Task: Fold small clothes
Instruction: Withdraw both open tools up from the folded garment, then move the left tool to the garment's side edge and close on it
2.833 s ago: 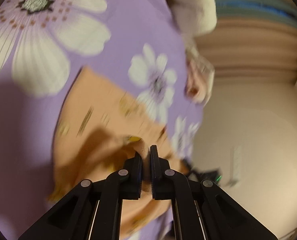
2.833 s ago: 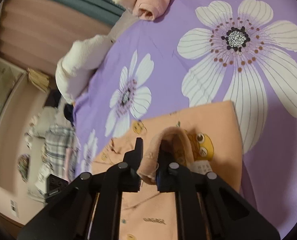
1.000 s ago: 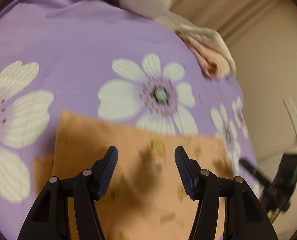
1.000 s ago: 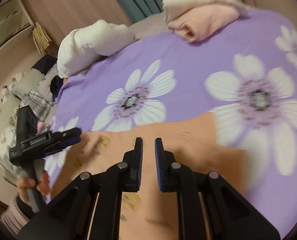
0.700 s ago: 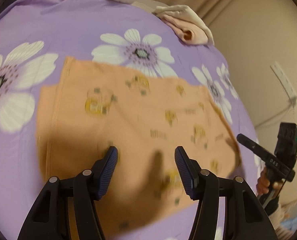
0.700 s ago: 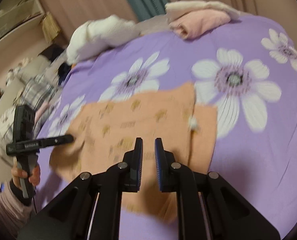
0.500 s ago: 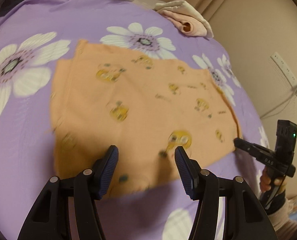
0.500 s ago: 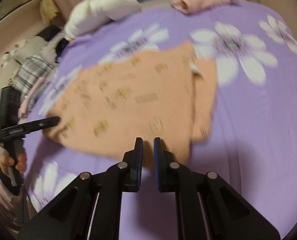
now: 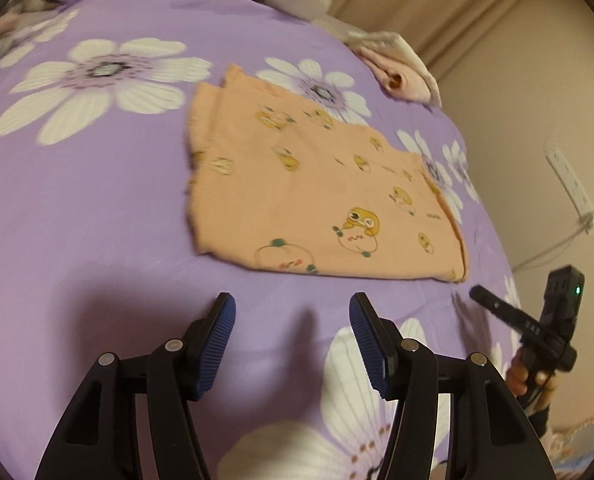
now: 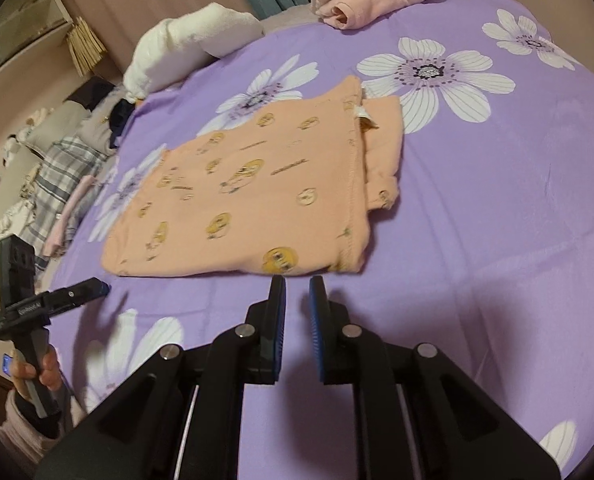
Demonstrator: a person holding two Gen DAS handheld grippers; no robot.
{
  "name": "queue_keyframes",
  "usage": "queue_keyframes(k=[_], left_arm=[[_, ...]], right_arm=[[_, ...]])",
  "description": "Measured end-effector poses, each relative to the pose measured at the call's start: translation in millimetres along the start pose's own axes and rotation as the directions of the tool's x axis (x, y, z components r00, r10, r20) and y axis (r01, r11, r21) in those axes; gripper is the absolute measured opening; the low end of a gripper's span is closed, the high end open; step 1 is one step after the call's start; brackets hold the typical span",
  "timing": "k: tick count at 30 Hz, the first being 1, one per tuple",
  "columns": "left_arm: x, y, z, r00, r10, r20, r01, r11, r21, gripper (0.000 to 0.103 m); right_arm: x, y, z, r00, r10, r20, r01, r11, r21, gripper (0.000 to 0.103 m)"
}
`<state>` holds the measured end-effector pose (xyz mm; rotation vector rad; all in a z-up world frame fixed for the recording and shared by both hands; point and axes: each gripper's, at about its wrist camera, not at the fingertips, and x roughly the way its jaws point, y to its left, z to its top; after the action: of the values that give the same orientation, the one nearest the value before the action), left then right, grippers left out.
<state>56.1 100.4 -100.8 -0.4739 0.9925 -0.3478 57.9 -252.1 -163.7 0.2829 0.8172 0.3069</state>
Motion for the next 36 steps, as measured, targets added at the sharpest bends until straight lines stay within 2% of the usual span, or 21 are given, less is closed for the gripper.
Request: queue_keyframes(k=[1,2,4,8,11,17,36], left_arm=[[-2,2,0,1.0,-0.007,0.007,0.007,1.0,-0.013,0.06],[-5,6,-1,1.0,-0.018,0.013,0.019,0.999,-0.032,0.068],[-9,14,0,0.999,-0.038,0.023,0.04,0.996,-0.078,0.072],[-10,23,4,0.996,-0.087,0.037,0.091,0.986,-0.142,0.072],[-5,33,8,0.99,-0.139,0.038,0.144,0.968,-0.207,0.072],[5,49,9,0.982,-0.185,0.032,0.186,0.938,-0.293,0.072],[23,57,31,0.973,-0.23,0.036,0.231,0.93,-0.286,0.072]], right_arm=[[-3,1,-2,1.0,0.008,0.006,-0.008,1.0,0.007,0.026],[-6,3,-4,1.0,0.01,0.012,-0.011,1.0,0.013,0.029],[-13,4,-6,0.999,0.032,0.043,-0.033,0.999,0.038,0.033],[-19,9,-7,0.994,0.082,0.07,-0.087,0.994,0.072,0.035],[-22,20,-7,0.993,0.092,0.074,-0.096,0.994,0.049,0.035],[-24,37,-3,0.99,0.121,0.076,-0.121,0.993,0.001,0.038],[11,64,7,0.983,0.182,0.014,-0.181,0.983,-0.031,0.039]])
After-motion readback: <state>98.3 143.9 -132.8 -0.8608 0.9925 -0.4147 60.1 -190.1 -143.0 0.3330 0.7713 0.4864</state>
